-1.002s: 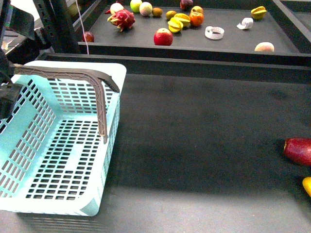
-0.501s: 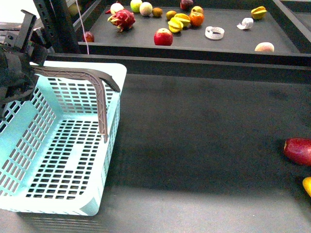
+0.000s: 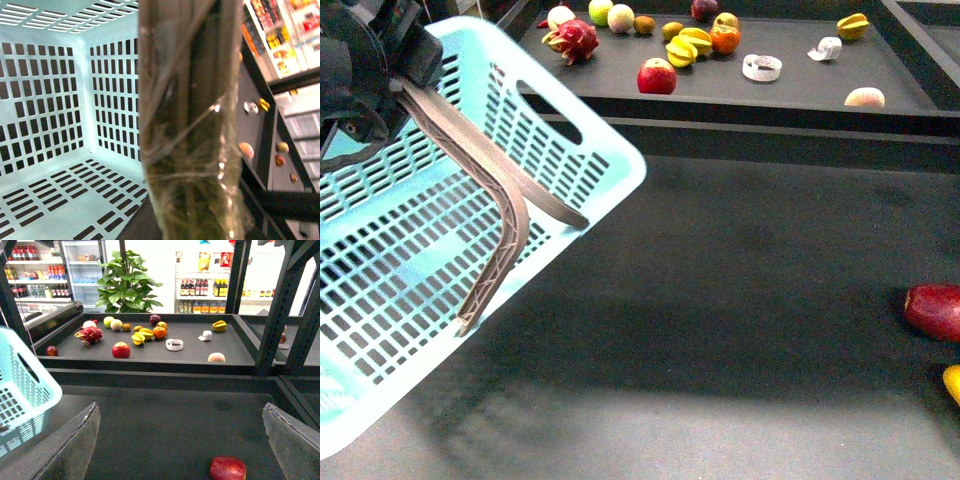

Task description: Pick mango with right arm and hold basket with left

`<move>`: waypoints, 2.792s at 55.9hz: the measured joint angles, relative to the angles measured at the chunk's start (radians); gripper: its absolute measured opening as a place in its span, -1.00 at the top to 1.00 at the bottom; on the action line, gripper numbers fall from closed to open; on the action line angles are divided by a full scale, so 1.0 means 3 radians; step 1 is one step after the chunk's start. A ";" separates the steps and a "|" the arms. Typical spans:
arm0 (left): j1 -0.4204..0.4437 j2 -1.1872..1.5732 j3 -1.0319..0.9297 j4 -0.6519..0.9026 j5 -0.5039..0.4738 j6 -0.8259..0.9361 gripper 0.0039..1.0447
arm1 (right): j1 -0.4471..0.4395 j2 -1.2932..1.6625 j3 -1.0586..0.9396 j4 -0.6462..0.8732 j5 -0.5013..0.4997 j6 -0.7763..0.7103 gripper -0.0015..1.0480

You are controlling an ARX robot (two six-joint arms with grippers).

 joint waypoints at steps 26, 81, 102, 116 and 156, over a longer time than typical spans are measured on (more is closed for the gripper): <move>-0.1040 -0.0359 -0.0367 0.0203 0.0224 0.1330 0.89 | 0.0000 0.0000 0.0000 0.0000 0.0000 0.0000 -0.85; -0.1067 0.0406 -0.0216 0.0924 0.0652 0.1595 0.89 | 0.0000 0.0000 0.0000 0.0000 0.0000 0.0000 -0.85; -0.1031 0.0516 -0.0154 0.0851 0.0685 0.1801 0.89 | 0.0000 0.0000 0.0000 0.0000 0.0000 0.0000 -0.85; -0.1058 0.0476 -0.0154 0.0844 0.0674 0.1677 0.89 | 0.0000 0.0000 0.0000 0.0000 0.0000 0.0000 -0.85; -0.1067 0.0453 -0.0154 0.0844 0.0671 0.1625 0.89 | 0.0000 0.0000 0.0000 0.0000 0.0000 0.0000 -0.85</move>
